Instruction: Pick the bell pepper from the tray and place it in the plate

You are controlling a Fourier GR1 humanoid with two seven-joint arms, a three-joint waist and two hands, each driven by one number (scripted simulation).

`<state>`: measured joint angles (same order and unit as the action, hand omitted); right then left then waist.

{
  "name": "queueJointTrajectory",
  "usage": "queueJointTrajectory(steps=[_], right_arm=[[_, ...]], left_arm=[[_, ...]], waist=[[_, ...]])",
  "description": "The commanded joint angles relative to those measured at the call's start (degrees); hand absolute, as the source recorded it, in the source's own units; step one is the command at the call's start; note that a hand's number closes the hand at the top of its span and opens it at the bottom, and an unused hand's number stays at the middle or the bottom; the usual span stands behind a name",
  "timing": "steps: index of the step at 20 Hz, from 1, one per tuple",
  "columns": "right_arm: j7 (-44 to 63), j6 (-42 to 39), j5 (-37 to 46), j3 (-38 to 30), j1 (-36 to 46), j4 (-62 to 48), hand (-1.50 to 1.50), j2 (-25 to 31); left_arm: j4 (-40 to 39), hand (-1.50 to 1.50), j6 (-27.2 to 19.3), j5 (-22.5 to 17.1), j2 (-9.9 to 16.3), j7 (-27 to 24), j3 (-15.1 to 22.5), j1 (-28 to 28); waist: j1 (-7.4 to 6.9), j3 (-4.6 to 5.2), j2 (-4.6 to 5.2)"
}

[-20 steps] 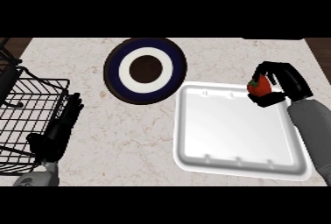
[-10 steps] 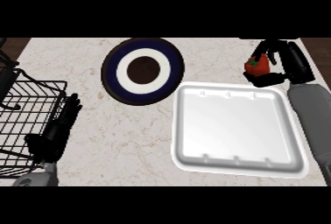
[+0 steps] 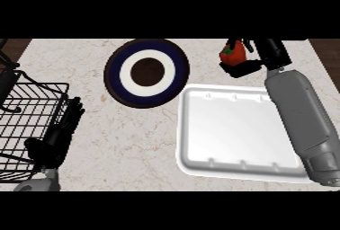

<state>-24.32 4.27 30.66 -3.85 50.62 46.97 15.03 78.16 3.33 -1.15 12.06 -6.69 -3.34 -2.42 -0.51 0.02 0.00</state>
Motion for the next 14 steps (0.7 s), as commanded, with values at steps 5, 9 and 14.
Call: queueJointTrajectory(steps=[5, 9, 14], right_arm=[[4.86, 1.61, 2.34, 2.49, 9.03, -7.03, 1.50, -8.73], [6.20, 7.49, 4.23, 2.96, 13.24, -11.75, 1.50, -14.64], [4.12, 12.09, -0.11, 7.26, 16.13, -21.03, 1.50, -14.94]], left_arm=[[-1.63, 0.00, 1.67, 0.36, 0.86, -1.02, -0.63, -0.46], [-1.52, 0.00, 2.65, 0.01, 1.07, -0.57, -0.72, -1.11], [0.65, 0.00, 0.45, 1.54, -0.68, 1.63, 0.44, -2.05]], waist=[[-0.75, 0.00, 0.25], [-1.13, 0.00, 0.39], [-1.94, -0.02, 0.51]])
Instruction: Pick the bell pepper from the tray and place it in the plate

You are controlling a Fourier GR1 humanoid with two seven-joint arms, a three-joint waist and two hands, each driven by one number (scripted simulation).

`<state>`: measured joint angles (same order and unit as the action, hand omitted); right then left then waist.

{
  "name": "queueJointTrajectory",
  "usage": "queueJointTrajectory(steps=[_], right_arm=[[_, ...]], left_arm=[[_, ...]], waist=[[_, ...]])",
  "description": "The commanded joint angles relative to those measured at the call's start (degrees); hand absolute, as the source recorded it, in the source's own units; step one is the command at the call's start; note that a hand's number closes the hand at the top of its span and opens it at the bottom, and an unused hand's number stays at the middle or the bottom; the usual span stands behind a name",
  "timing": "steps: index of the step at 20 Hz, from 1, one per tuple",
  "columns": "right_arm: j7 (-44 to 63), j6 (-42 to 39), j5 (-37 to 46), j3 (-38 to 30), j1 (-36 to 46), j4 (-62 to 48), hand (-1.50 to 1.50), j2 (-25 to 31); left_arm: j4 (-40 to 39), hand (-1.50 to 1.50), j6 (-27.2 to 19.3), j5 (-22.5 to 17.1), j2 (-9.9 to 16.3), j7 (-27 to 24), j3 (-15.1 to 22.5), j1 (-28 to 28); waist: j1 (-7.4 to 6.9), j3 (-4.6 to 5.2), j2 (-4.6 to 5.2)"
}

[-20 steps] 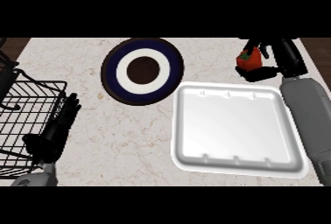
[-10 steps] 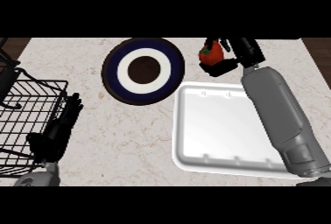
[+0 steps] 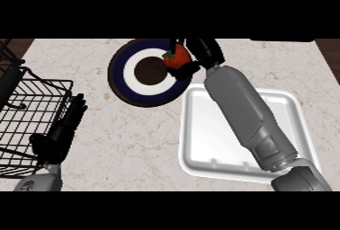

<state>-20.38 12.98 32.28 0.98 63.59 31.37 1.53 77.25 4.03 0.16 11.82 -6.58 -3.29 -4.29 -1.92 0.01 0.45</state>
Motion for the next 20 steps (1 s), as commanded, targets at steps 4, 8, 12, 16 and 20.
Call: queueJointTrajectory(steps=[4, 8, 12, 16, 20], right_arm=[[1.92, 5.62, -13.08, -0.05, 3.31, -5.76, 1.50, -1.49], [3.95, 9.58, -16.74, 3.90, 4.80, -12.03, -1.50, -1.52], [6.82, 6.64, -19.30, 3.66, 9.16, -15.44, -1.50, -1.53], [1.67, 8.18, -26.51, 1.73, 5.20, -13.04, -1.50, -1.53], [-1.19, 7.53, -33.55, -4.58, 5.92, -11.60, -1.50, -1.53]], left_arm=[[-1.30, 0.00, 0.70, 0.22, -0.46, 1.42, 0.58, -3.77], [-2.69, 0.00, -0.13, 1.86, -1.74, -1.62, 1.62, -2.21], [-4.05, 0.00, 1.55, 0.32, -0.27, -1.91, -0.25, -2.95], [-0.63, 0.00, -0.90, 1.73, -2.89, 0.57, 1.92, -3.02], [-2.07, 0.00, 2.15, 0.68, -0.26, -1.79, 0.57, -0.75]], waist=[[-2.34, -0.02, 0.49], [-3.09, 0.02, 0.78], [-2.40, 0.02, 0.73], [-2.38, -0.06, 0.56], [-1.97, -0.04, 0.56]])
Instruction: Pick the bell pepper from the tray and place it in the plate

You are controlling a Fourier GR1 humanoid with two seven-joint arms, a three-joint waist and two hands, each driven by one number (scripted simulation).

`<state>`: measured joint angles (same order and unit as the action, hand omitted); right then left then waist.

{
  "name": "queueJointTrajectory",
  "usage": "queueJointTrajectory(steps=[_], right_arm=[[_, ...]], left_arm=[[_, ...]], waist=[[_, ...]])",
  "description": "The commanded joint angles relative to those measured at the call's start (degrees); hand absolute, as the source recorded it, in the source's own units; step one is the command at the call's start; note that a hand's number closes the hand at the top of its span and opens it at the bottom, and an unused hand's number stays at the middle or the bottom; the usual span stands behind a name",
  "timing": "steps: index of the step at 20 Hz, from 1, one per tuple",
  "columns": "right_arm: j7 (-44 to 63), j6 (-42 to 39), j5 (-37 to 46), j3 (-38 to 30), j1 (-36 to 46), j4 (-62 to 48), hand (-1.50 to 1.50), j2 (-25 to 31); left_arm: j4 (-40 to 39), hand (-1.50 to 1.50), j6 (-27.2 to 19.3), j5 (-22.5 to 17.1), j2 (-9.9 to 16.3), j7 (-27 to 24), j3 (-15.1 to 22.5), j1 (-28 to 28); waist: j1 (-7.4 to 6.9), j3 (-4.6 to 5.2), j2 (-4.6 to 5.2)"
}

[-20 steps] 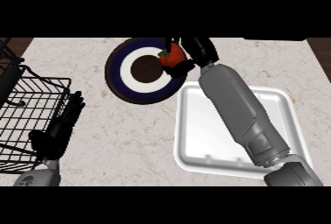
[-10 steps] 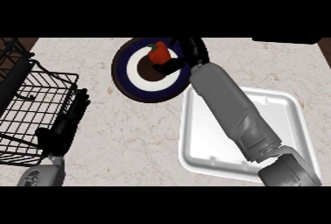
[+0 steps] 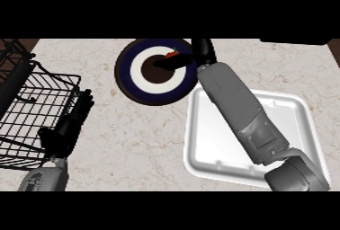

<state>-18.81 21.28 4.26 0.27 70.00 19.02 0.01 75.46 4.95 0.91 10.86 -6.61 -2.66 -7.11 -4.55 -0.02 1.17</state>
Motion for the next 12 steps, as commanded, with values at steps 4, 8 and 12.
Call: queueJointTrajectory(steps=[4, 8, 12], right_arm=[[-5.51, -9.27, -10.72, -10.82, -2.05, 0.04, -1.50, 2.87], [-13.30, -18.82, -12.74, -13.15, -8.18, -2.05, -1.50, 7.64], [-18.50, -24.55, -11.79, -13.37, -10.81, -5.51, -1.50, 12.15]], left_arm=[[3.16, 0.00, -0.03, -0.40, 0.06, -0.81, -0.34, 3.93], [-2.42, 0.00, 0.38, -0.29, 1.39, -3.16, -2.31, 0.49], [3.12, 0.00, 0.41, -0.31, 0.45, 0.47, -0.54, 1.96]], waist=[[1.20, -0.08, -0.20], [2.17, -0.04, 0.31], [0.81, -0.14, 0.47]])
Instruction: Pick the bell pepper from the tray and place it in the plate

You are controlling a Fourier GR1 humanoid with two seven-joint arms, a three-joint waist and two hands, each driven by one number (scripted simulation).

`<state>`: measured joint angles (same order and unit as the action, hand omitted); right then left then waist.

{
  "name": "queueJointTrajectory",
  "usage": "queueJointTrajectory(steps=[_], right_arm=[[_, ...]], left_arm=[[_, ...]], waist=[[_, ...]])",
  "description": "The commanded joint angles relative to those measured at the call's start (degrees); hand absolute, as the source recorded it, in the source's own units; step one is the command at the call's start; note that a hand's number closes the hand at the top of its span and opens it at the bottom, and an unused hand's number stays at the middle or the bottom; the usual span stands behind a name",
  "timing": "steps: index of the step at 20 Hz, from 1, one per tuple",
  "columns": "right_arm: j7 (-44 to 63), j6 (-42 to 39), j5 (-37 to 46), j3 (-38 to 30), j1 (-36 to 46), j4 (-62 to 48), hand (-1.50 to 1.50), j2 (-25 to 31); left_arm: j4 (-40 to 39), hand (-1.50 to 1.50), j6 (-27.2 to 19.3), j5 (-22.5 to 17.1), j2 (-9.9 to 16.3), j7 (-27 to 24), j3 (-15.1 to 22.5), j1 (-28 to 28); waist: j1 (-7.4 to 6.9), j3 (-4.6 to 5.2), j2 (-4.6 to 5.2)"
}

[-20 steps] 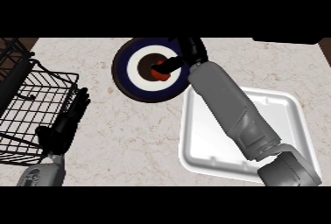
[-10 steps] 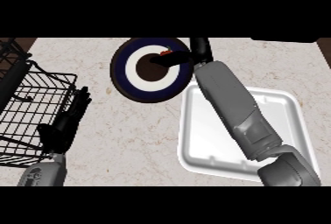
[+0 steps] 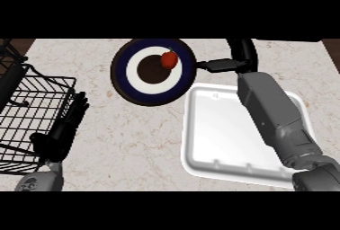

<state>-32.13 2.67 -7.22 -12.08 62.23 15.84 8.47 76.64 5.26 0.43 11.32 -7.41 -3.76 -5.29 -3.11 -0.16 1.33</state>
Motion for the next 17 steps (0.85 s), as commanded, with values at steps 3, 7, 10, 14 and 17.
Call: queueJointTrajectory(steps=[3, 7, 10, 14, 17], right_arm=[[-9.04, -10.16, 1.06, -0.14, -4.77, -3.73, -1.50, 5.78], [-13.14, -15.61, 1.99, 0.15, -7.03, -5.22, -1.50, 9.47], [-14.10, -15.27, 3.71, 1.21, -6.34, -6.50, -1.50, 9.81], [-16.09, -16.67, 4.36, 1.25, -7.08, -7.83, -1.50, 11.43], [-19.06, -13.07, 4.87, 1.22, -8.30, -8.28, -1.50, 10.33]], left_arm=[[2.07, 0.00, -0.82, 0.17, -1.03, 2.45, 0.70, -0.34], [1.35, 0.00, 1.40, -0.40, 1.38, 2.09, -0.32, -1.18], [0.73, 0.00, 0.16, -0.31, 0.04, 2.29, -0.35, -1.93], [0.30, 0.00, 0.75, -0.21, 0.22, 2.76, -0.08, -3.34], [-1.40, 0.00, -0.81, 2.04, -1.53, -1.80, 1.31, -0.86]], waist=[[-0.82, -0.02, 0.37], [-0.89, -0.06, 0.46], [-0.86, -0.03, 0.38], [-1.27, -0.09, 0.68], [-1.91, -0.09, 1.11]])
